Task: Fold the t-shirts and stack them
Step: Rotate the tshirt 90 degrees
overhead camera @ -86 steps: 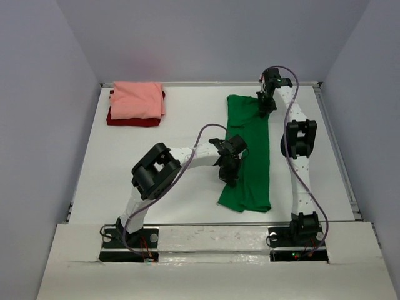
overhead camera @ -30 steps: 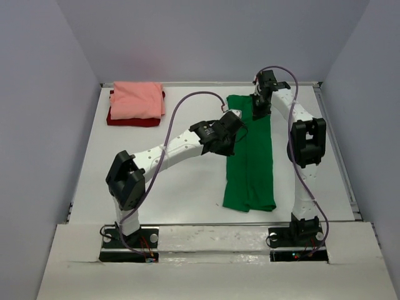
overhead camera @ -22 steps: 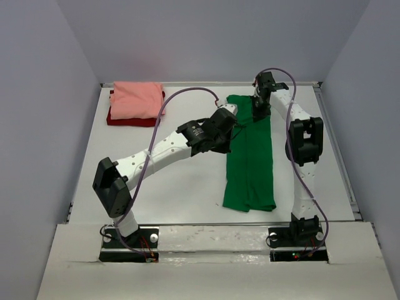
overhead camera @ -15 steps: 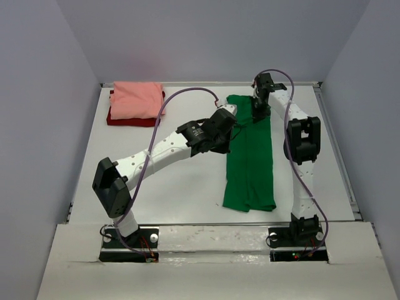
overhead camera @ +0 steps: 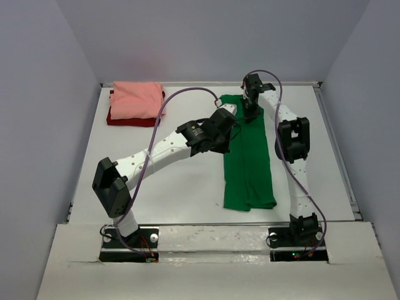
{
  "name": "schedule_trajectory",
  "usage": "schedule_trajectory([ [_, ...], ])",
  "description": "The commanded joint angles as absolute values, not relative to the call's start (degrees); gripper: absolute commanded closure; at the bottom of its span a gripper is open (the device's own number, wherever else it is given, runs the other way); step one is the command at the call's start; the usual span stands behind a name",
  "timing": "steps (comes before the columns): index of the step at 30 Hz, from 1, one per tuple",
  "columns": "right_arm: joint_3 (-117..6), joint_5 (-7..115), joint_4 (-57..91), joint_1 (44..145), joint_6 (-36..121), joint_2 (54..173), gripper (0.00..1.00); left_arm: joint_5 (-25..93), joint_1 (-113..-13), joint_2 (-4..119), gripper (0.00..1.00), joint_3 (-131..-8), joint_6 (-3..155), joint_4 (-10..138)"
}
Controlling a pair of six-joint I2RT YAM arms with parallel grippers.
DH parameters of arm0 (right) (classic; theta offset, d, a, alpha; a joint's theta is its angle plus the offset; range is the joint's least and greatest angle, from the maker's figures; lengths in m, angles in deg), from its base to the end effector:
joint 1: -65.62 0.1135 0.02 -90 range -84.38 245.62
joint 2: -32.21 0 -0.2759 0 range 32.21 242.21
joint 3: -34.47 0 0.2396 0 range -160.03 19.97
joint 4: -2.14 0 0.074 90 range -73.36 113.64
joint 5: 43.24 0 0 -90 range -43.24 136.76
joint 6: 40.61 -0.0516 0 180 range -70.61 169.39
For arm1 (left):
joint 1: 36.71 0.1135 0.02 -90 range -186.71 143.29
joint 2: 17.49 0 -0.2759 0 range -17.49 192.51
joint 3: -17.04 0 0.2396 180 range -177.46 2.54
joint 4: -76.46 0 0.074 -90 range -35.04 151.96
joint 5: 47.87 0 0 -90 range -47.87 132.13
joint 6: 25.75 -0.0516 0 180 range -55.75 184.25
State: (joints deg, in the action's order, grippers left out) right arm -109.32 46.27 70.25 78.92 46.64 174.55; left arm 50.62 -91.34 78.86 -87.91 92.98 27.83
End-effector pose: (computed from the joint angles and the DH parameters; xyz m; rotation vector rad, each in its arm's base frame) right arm 0.5136 0.1210 0.1728 -0.2492 2.7249 0.0673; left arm 0.2280 -0.3080 0.3431 0.4438 2.2899 -0.5931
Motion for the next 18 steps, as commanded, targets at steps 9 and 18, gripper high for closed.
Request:
schedule_trajectory([
  [9, -118.97, 49.31, 73.86, 82.05, 46.14, 179.86, 1.0, 50.13, -91.29, 77.25, 1.0, -87.63, 92.2, 28.38],
  [18, -116.62, 42.11, 72.81, 82.05, 46.57, 176.8, 1.0, 49.51, -91.12, 78.22, 1.0, -86.41, 91.5, 29.87],
])
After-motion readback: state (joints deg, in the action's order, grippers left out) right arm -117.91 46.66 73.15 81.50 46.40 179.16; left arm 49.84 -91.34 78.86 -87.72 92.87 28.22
